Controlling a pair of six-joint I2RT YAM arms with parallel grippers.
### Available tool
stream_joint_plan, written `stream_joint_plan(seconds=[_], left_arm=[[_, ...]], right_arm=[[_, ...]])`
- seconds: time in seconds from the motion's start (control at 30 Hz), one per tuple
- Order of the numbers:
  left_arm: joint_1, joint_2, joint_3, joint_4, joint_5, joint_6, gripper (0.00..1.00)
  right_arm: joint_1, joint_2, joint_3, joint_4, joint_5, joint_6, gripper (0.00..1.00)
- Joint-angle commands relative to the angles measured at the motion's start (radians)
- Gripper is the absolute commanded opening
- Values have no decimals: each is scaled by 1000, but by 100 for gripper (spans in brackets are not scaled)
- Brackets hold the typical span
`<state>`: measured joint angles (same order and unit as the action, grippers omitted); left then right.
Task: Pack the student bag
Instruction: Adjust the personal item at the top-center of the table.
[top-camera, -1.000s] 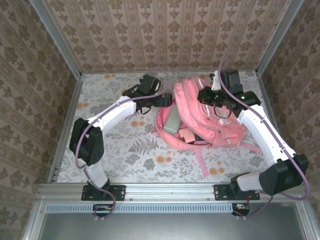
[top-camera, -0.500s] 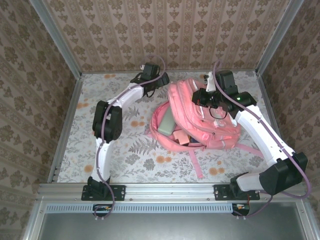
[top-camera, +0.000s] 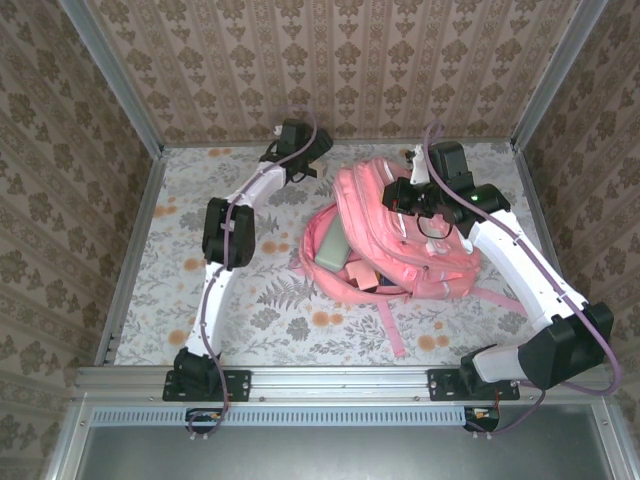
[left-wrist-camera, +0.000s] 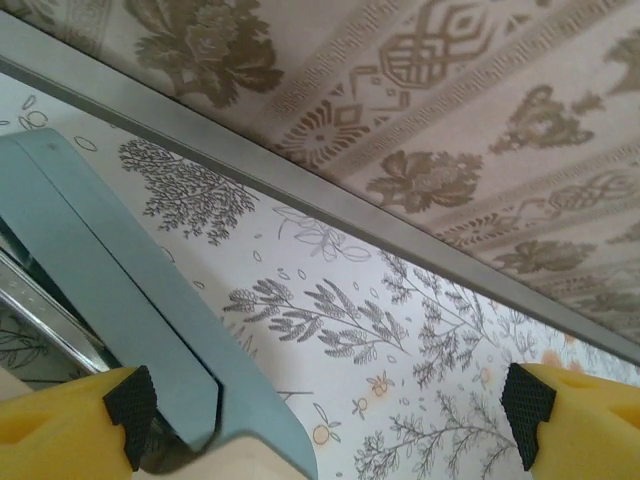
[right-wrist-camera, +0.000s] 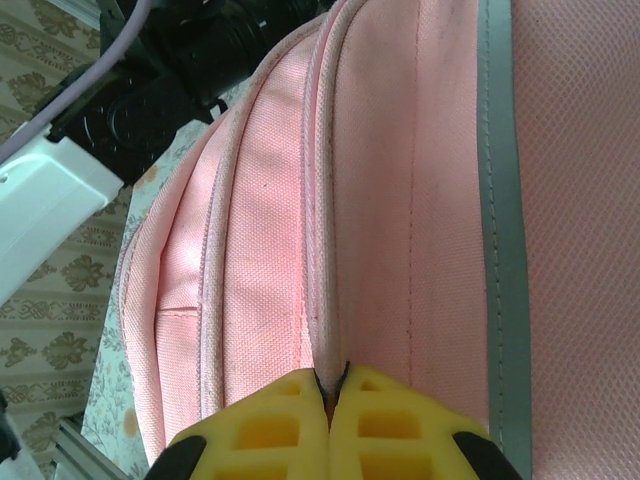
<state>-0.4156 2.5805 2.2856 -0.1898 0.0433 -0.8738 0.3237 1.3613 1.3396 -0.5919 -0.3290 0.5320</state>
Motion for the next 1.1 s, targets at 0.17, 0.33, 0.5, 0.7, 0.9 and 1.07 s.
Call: stream_joint_plan(seconds=[0.17,0.33,0.5,0.7,0.9,1.07], left_arm=[[18,-48,-45,-344,-34,-94,91],[21,-159,-221,-351,-65,-74,91],[25,-249,-366,-340,-86,-20,92],[35,-348,-525,-313,-99,57,93],[33,-362,-483,-312,-101,117,95],[9,-301,-357,-345,-169,143,95]], right_arm=[[8,17,28,97,-37,8,1],[8,22,33,115,-54,14,1],[9,51,29,127,-64,18,1],[29,40,17,126,-52,16,2],[40,36,-14,135,-45,25,3],[46,3,-19,135,-41,30,3]])
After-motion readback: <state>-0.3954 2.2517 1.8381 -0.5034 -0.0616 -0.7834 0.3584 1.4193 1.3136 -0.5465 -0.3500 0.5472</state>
